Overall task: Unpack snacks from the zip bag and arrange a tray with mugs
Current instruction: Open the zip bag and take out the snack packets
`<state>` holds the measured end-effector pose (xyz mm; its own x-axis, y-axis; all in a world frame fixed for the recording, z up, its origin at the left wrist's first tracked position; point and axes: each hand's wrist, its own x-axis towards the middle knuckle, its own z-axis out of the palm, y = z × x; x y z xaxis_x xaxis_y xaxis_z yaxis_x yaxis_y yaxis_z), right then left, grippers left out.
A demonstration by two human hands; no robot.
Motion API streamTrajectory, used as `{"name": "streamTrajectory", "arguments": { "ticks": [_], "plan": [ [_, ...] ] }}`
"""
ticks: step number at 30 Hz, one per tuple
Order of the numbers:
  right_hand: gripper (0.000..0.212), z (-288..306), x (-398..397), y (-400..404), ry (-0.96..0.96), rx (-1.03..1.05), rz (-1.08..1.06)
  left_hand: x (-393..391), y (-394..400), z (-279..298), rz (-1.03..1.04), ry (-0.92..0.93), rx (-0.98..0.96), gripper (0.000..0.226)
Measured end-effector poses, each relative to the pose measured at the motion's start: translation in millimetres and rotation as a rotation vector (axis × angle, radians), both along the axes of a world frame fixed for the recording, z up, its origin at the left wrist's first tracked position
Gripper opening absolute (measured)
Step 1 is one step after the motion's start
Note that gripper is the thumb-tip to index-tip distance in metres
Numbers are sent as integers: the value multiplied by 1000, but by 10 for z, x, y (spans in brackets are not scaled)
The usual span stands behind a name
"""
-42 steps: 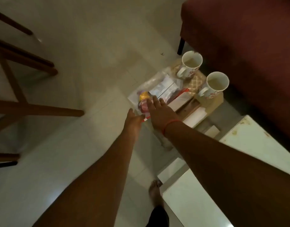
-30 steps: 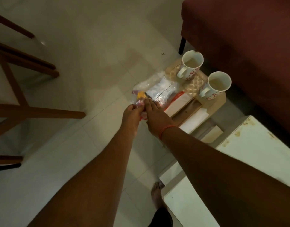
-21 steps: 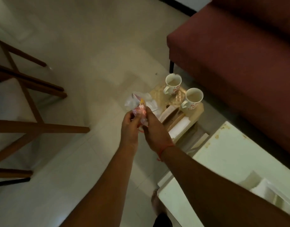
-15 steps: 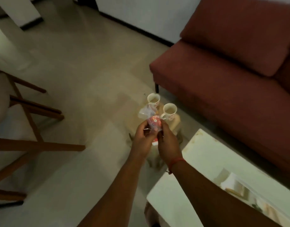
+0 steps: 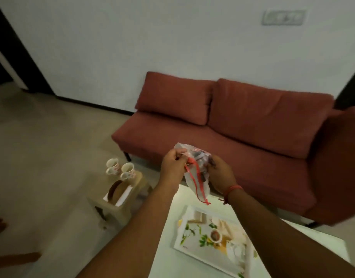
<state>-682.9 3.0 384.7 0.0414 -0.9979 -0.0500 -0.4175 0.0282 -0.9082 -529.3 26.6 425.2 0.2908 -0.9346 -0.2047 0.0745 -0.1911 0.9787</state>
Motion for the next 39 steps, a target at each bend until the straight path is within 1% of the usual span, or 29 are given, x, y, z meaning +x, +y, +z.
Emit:
{"name": "streamTrajectory", "arguments": {
  "ticks": [3, 6, 9, 11, 13, 15, 17, 19, 20, 21, 23, 24, 26, 27, 30, 31, 33, 35, 39],
  "plan": [
    [22, 61, -638, 68, 13, -5, -115, -442, 26, 312, 17, 147, -9, 9],
    [18, 54, -1170, 123, -49, 35, -267, -785, 68, 624, 23, 312, -11, 12],
    [13, 115, -1502, 275, -100, 110, -383, -1021, 101, 874, 6, 440, -16, 12],
    [12, 91, -1647, 376, -130, 195, -442, -1138, 116, 1020, -11, 491, -17, 13],
    [11, 15, -1749, 461, -141, 311, -457, -1212, 139, 1143, -20, 525, -7, 14],
    [12, -12, -1781, 517, -116, 315, -474, -1254, 163, 1246, -33, 550, 10, 14],
    [9, 137, -1731, 584, -42, 162, -575, -1270, 186, 1329, -48, 582, 16, 14],
    [10, 431, -1585, 670, -101, -62, -654, -1249, 198, 1384, -56, 586, 14, 15],
    [10, 596, -1496, 707, -170, -163, -642, -1226, 202, 1403, -58, 577, 14, 15],
    [12, 785, -1393, 749, -222, -231, -583, -1195, 202, 1417, -57, 566, 12, 15],
    [17, 1096, -1227, 797, -237, -346, -378, -1136, 204, 1436, -56, 557, 6, 13],
    [18, 1226, -1160, 807, -206, -394, -284, -1097, 204, 1448, -58, 551, 3, 13],
    [19, 1461, -1061, 809, -79, -473, -141, -1040, 200, 1468, -62, 523, 7, 14],
    [21, 1569, -1005, 809, 24, -503, -86, -1014, 201, 1480, -62, 506, 14, 15],
    [36, 1728, -805, 730, 442, -653, 13, -940, 223, 1526, -64, 479, 29, 16],
    [37, 1748, -734, 702, 555, -705, 25, -921, 234, 1549, -71, 484, 28, 17],
    [33, 1766, -627, 660, 713, -804, 20, -896, 254, 1599, -82, 506, 14, 19],
    [28, 1787, -549, 625, 775, -870, 8, -847, 246, 1634, -84, 513, -11, 20],
    [25, 1859, -439, 587, 737, -863, 16, -728, 225, 1656, -132, 510, -36, 18]
  ]
}}
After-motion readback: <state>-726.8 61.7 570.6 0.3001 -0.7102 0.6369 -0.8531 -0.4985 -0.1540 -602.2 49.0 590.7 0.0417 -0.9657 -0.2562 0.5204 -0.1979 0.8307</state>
